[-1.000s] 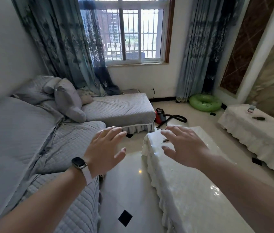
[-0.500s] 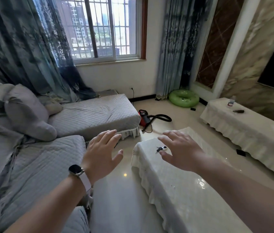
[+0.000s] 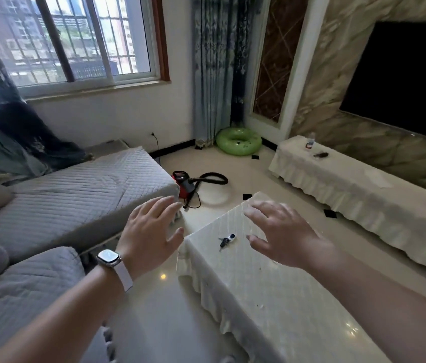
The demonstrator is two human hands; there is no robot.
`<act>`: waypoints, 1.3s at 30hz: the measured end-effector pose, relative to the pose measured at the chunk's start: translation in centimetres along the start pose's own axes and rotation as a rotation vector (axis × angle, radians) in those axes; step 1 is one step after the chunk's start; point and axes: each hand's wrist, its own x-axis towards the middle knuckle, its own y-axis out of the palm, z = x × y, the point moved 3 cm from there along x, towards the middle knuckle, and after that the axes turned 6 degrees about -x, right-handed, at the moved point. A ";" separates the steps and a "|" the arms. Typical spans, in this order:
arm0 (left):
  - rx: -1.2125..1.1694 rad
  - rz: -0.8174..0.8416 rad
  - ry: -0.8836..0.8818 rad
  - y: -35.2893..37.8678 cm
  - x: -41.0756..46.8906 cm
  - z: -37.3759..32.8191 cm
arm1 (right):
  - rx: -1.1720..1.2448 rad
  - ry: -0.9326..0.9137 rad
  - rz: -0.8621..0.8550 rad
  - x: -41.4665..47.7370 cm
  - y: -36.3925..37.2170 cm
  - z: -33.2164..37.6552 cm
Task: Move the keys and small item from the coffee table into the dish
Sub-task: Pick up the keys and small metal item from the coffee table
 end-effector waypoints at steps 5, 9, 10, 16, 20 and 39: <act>-0.015 0.071 0.059 4.5 6.5 2.8 | 0.041 0.063 0.054 5.4 5.6 -4.3; 0.004 0.127 0.027 6.7 12.6 6.3 | 0.096 0.137 0.098 10.2 10.0 -8.5; 0.011 0.145 0.023 7.3 14.3 7.0 | 0.116 0.153 0.105 11.4 10.9 -9.4; 0.010 0.188 0.088 11.8 23.8 7.6 | 0.179 0.191 0.104 17.6 14.7 -14.1; -0.039 0.258 0.149 16.3 27.6 7.0 | 0.187 0.238 0.135 18.7 16.7 -17.0; -0.198 0.779 0.332 42.9 34.6 9.7 | 0.265 0.780 0.511 12.4 29.8 -21.1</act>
